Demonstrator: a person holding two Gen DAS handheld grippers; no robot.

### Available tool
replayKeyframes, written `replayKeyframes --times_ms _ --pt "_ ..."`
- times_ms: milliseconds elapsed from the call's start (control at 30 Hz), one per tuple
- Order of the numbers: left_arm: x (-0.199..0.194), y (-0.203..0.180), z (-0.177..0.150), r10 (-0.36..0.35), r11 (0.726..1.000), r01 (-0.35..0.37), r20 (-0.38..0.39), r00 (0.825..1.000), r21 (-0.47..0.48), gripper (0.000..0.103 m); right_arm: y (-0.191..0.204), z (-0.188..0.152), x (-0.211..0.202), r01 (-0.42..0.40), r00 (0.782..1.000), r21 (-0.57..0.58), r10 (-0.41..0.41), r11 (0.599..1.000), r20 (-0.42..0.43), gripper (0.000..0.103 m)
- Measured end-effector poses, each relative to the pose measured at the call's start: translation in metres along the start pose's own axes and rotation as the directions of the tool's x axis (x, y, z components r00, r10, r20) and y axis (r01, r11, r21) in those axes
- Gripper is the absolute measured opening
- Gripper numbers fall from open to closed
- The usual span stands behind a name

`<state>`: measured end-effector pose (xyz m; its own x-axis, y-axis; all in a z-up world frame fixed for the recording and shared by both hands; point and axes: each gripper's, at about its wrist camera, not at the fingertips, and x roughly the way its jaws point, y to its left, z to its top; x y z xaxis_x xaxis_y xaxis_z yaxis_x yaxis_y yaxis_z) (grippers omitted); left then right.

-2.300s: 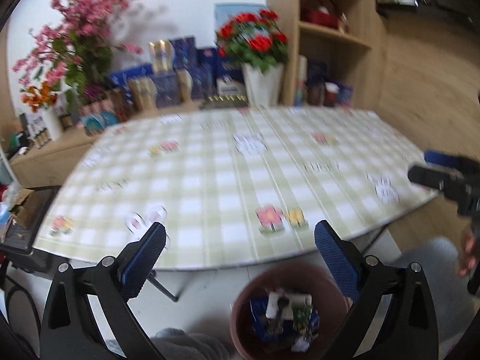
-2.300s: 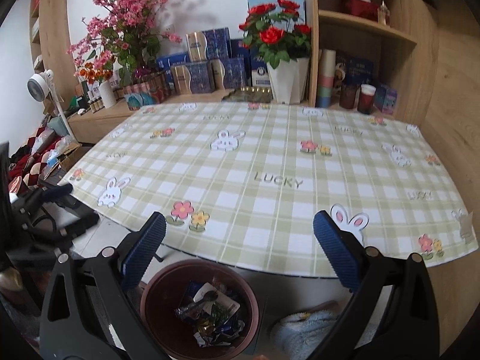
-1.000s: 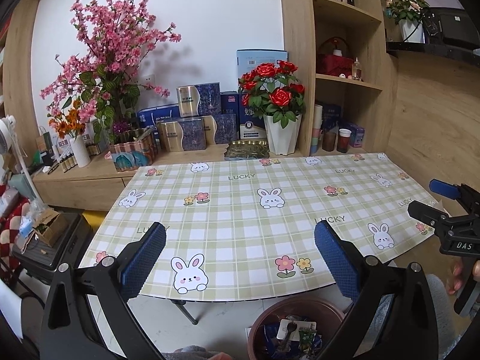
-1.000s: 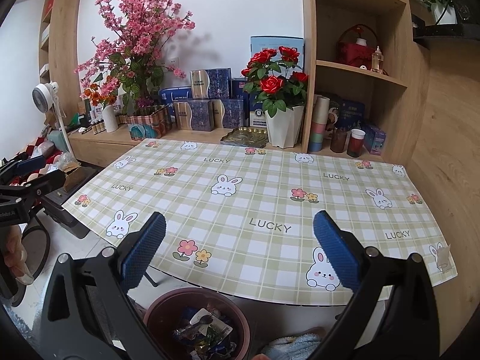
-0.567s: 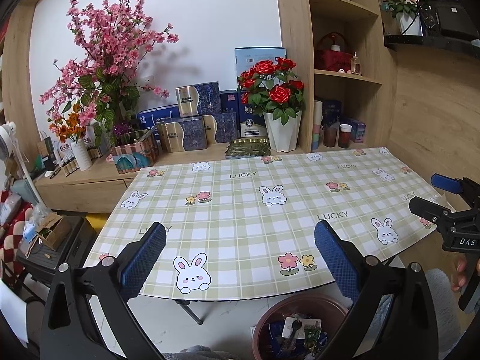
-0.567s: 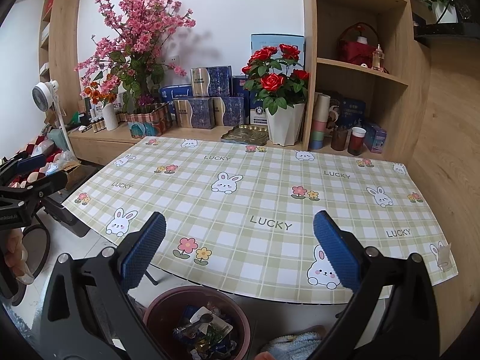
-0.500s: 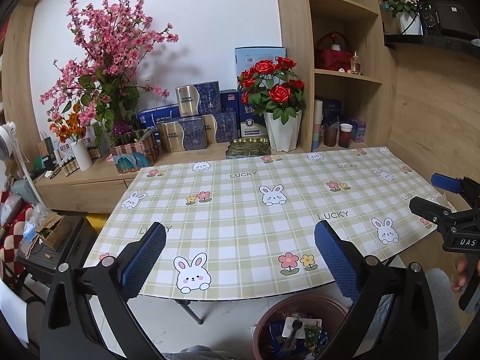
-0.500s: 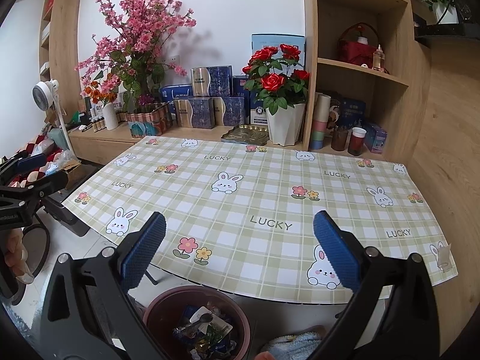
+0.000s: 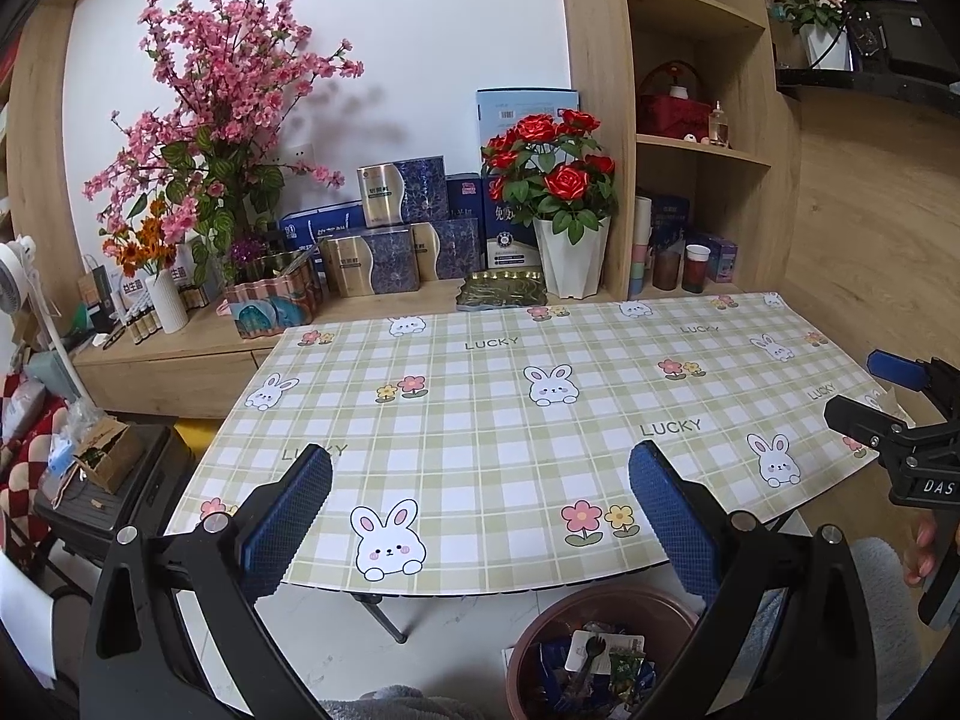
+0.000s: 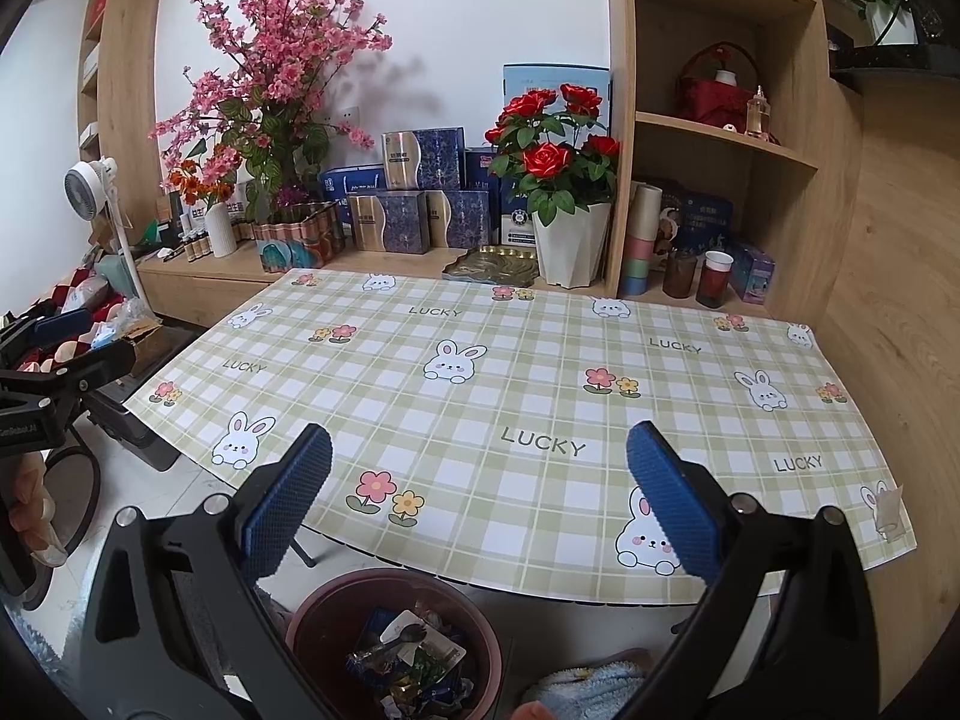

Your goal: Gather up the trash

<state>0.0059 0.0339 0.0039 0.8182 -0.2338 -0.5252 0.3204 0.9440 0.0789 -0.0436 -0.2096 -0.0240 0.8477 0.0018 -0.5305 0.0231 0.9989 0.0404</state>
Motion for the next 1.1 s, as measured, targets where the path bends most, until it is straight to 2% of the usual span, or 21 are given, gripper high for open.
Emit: replayKeyframes --times_ms 433,1100 --pt "0.0010 0.0042 -0.0011 0.002 1.000 -0.002 -0.013 1.000 -0.007 0.097 0.0004 -0.0007 0.0012 -0.001 1.000 0.001 0.001 1.000 -0.004 0.097" --pt "0.0069 0.0053 -0.0069 0.083 0.996 -0.083 -0.041 0.996 0.015 0.097 0.0006 -0.0067 0.0079 -0.028 0.999 0.007 0.028 1.000 -0.033 0.097"
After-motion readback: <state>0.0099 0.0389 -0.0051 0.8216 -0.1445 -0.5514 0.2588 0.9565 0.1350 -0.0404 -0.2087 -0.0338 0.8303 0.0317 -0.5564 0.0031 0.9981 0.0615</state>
